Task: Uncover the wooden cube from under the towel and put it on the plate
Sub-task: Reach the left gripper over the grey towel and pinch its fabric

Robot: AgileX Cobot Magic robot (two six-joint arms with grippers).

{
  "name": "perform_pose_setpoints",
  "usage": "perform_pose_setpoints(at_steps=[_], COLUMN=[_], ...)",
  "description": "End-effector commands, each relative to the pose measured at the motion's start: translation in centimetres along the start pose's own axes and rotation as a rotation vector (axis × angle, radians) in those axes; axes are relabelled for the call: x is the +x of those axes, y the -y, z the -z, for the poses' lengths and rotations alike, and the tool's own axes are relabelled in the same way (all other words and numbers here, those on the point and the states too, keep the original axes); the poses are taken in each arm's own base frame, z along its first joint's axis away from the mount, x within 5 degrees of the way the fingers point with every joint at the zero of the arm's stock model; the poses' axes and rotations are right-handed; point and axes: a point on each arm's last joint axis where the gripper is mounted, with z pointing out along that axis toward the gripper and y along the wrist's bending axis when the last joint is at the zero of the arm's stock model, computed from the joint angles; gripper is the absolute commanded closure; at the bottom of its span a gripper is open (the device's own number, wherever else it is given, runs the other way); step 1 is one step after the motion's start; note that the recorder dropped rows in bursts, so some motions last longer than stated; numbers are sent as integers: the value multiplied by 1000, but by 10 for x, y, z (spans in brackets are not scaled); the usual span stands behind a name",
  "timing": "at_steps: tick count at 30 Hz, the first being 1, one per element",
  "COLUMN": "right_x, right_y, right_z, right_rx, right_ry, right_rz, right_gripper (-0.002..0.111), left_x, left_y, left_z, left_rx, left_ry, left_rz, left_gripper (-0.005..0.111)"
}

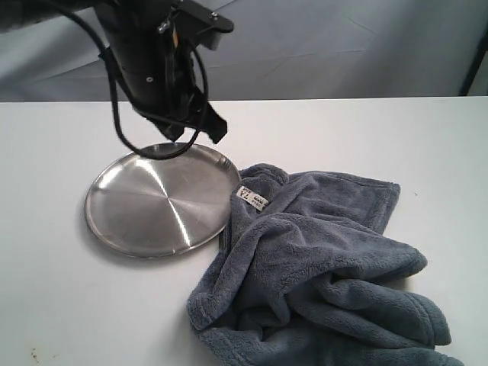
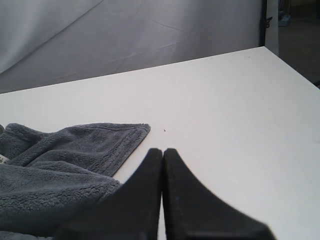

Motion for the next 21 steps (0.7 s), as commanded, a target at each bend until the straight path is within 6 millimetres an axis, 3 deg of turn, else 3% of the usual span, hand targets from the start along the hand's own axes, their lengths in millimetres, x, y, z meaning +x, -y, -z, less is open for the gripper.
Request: perform_pose_setpoints(at_steps=[1,7,12,14,17,21], right_x=[1,1,1,1,1,1], right_y=[0,0,0,0,0,0], right_z=[0,0,0,0,0,0], right_rx=[6,5,5,5,5,5], right_ry=[3,3,3,3,3,3], right_rz=[0,-3,-3,-3,-3,-3], right_gripper=[108,108,108,108,108,108], left_x=[27,64,102,111,116,108], left_y=[-5,0,24,50,108,162], left_z=[5,14,20,27,36,25], left_rx=[17,80,67,103,170,280], left_ry=[-45,-88,-129,-126,-120,-188], left_rz=[29,57,-40,-73,-190,-216], left_gripper=[107,107,107,107,107,107])
